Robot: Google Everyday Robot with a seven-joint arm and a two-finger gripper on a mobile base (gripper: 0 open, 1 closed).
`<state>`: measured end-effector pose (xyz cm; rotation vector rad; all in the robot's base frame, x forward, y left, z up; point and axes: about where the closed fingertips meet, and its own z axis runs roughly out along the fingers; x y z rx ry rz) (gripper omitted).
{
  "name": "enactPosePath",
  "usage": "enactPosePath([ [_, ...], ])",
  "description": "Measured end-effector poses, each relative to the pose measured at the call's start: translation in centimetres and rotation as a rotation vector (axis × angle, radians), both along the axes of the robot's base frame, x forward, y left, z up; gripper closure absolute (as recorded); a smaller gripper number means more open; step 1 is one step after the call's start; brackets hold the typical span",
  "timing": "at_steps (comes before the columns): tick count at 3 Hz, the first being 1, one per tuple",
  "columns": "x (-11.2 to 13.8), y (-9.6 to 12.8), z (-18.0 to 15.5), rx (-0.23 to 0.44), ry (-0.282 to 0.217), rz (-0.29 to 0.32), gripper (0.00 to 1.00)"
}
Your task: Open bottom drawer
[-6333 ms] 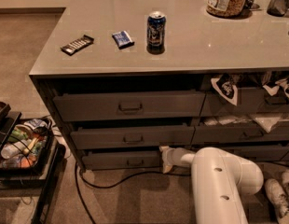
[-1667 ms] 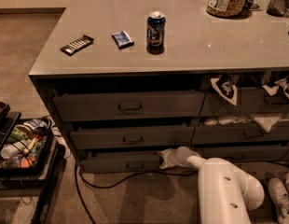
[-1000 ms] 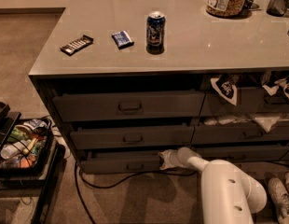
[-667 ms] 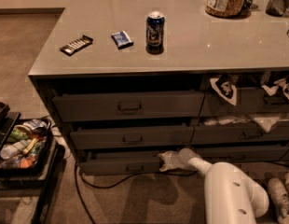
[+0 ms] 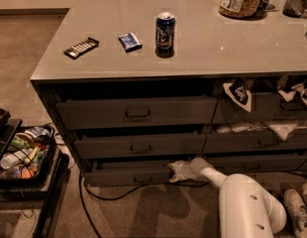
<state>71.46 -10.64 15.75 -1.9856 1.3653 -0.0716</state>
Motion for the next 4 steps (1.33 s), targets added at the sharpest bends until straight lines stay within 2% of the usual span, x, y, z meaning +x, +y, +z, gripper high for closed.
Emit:
enactPosePath([
  [1,-1.06,-0.31,-0.41,0.034,0.019,-0.007,1.0],
  [4,-1.59,-0.14,0.15,0.056,0.001,0.009,1.0],
])
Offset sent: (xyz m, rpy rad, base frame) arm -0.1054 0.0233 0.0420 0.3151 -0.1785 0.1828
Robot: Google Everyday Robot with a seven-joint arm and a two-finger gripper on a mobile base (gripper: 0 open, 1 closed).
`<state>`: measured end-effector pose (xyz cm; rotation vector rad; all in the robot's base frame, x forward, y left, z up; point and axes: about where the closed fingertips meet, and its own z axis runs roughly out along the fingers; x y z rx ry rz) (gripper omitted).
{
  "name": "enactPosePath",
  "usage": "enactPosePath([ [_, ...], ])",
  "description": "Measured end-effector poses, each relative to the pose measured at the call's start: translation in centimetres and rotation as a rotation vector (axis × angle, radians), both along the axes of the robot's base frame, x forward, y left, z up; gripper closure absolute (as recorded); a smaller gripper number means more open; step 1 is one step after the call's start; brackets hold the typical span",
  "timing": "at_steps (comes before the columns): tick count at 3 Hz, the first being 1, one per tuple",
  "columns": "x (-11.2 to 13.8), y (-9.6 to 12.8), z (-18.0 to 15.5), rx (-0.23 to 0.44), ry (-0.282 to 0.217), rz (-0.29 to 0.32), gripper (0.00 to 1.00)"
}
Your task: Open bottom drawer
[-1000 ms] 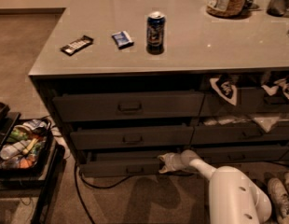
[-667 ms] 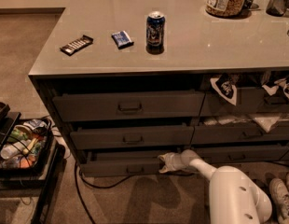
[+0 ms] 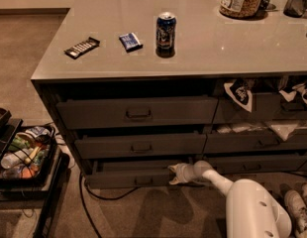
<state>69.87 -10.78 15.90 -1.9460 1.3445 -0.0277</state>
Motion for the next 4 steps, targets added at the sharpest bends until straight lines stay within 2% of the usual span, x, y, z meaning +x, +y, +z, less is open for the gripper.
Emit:
enactPosePath([
  [1,-0.4,0.14,0.31,0.011,-0.02,0.011,0.81],
  [2,-0.85,-0.02,0.45,0.015,-0.039,0.018,0.58],
  [4,-0.85,-0.01,0.44,0.015,-0.039,0.018,0.4],
])
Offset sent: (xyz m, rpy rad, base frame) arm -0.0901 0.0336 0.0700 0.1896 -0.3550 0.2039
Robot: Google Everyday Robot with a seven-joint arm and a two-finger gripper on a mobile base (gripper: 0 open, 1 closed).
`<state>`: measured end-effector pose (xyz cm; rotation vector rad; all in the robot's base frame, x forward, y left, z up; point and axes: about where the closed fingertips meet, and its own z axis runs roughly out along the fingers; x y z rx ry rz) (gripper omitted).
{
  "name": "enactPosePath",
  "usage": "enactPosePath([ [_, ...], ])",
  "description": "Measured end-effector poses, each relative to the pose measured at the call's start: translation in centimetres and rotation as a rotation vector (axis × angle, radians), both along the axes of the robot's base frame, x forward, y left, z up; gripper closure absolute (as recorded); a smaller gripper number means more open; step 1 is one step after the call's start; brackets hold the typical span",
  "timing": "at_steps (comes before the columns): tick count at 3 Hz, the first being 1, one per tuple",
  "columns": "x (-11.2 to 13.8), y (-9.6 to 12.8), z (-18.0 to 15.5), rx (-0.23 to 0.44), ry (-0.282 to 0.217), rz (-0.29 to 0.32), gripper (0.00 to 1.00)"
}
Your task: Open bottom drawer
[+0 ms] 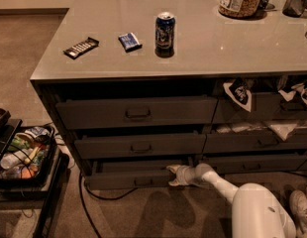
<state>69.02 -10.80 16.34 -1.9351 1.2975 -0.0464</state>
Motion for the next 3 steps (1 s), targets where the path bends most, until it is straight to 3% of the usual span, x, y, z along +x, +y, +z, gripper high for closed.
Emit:
enactPosePath([
  [1,0.0,0.0,0.0,0.0,0.0,0.0,0.35],
  [2,0.0,0.01,0.0,0.0,0.0,0.0,0.53],
  [3,0.0,0.01,0.0,0.0,0.0,0.0,0.55],
])
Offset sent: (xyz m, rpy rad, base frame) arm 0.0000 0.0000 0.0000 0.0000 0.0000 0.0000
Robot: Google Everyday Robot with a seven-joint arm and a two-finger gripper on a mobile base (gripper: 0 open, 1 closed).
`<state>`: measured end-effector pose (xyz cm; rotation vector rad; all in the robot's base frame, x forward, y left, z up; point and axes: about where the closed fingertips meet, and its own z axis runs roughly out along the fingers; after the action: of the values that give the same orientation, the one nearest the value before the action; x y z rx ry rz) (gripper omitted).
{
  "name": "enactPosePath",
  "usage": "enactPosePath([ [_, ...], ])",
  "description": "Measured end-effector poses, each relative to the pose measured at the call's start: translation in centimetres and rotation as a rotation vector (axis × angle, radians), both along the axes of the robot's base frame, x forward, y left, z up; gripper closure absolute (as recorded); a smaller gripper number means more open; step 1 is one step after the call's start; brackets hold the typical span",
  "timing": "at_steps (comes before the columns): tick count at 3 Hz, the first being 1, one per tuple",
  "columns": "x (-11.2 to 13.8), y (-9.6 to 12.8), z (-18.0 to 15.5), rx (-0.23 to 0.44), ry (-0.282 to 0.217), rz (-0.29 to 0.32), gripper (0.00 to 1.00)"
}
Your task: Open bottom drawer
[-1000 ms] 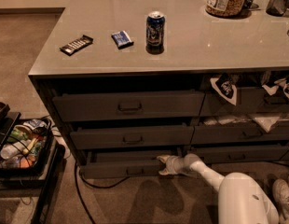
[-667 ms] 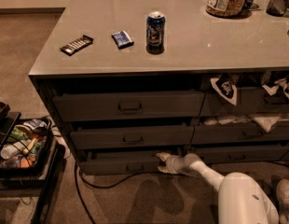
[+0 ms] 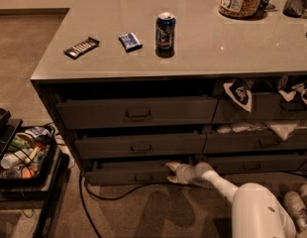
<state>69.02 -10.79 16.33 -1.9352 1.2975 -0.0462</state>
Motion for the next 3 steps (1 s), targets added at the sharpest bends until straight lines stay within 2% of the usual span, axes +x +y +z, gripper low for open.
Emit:
enactPosePath([
  [1,0.0,0.01,0.0,0.0,0.0,0.0,0.65],
  [3,0.0,0.01,0.32,0.0,0.0,0.0,0.56],
])
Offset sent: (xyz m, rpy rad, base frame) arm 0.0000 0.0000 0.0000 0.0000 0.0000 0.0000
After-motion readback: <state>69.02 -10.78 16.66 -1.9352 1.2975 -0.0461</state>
